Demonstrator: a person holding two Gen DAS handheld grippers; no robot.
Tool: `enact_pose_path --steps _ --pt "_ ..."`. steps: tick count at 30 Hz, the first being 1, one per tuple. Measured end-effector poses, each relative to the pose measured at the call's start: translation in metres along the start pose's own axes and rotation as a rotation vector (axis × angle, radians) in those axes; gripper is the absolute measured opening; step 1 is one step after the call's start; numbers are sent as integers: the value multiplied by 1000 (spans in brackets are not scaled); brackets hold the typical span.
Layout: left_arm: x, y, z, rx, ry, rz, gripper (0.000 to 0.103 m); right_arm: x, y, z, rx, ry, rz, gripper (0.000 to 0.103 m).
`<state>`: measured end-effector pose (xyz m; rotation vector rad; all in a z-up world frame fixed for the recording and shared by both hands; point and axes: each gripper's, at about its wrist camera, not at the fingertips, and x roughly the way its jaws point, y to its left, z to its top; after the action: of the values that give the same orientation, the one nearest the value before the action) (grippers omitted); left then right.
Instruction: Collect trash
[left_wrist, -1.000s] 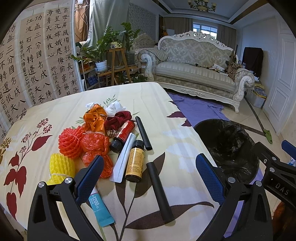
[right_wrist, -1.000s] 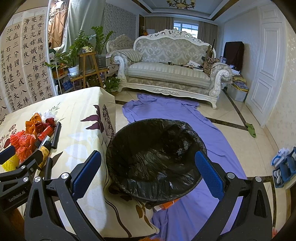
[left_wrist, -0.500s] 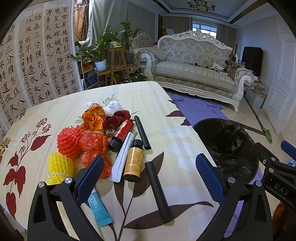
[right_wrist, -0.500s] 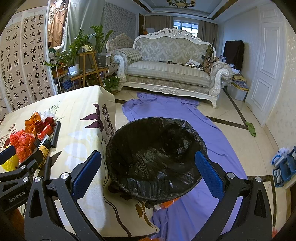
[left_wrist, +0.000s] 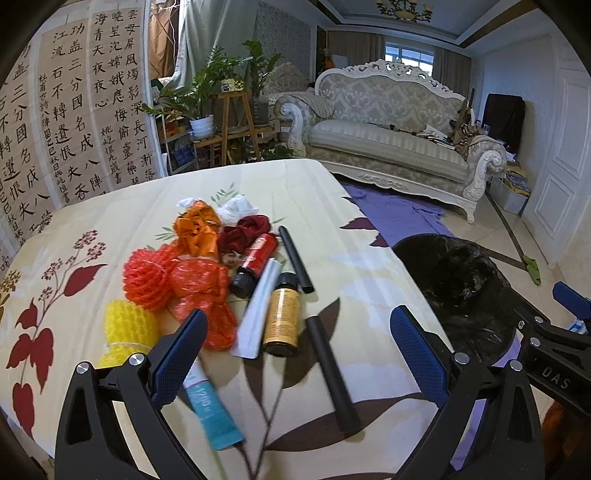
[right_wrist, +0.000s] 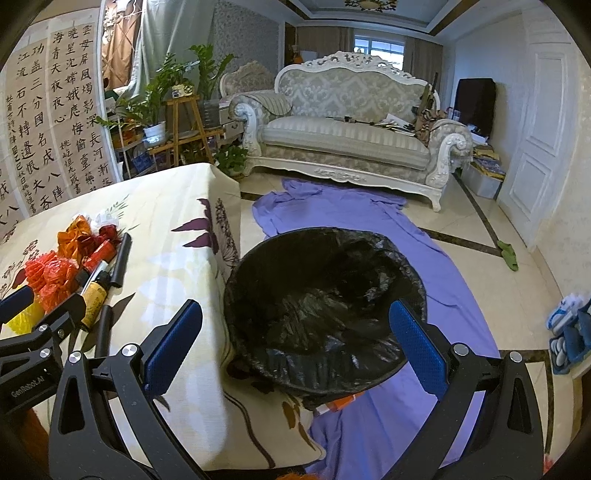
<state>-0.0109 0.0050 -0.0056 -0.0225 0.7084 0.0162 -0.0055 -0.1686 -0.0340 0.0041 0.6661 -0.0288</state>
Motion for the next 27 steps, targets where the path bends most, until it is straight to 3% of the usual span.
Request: enact_pose_path --steps 4,7,12,19,24,26,27 --pt "-10 13 0 1 -17 11 96 -2 6 -5 -10 9 31 95" --pt "-16 24 2 5 -25 20 96 -2 14 0 -19 20 51 84" --pt "-25 45 1 8 -37 73 96 -7 31 -2 -49 34 100 84" --pt "-26 86 -8 -29 -14 141 96 -3 67 -2 -126 93 192 65" --pt "-26 113 -17 -74 13 183 90 -4 92 -2 -173 126 248 61" --pt "-25 121 -20 -88 31 198 74 -4 102 -4 -194 138 270 59" --pt "-24 125 -21 -97 45 196 74 -3 109 -5 -206 142 275 57"
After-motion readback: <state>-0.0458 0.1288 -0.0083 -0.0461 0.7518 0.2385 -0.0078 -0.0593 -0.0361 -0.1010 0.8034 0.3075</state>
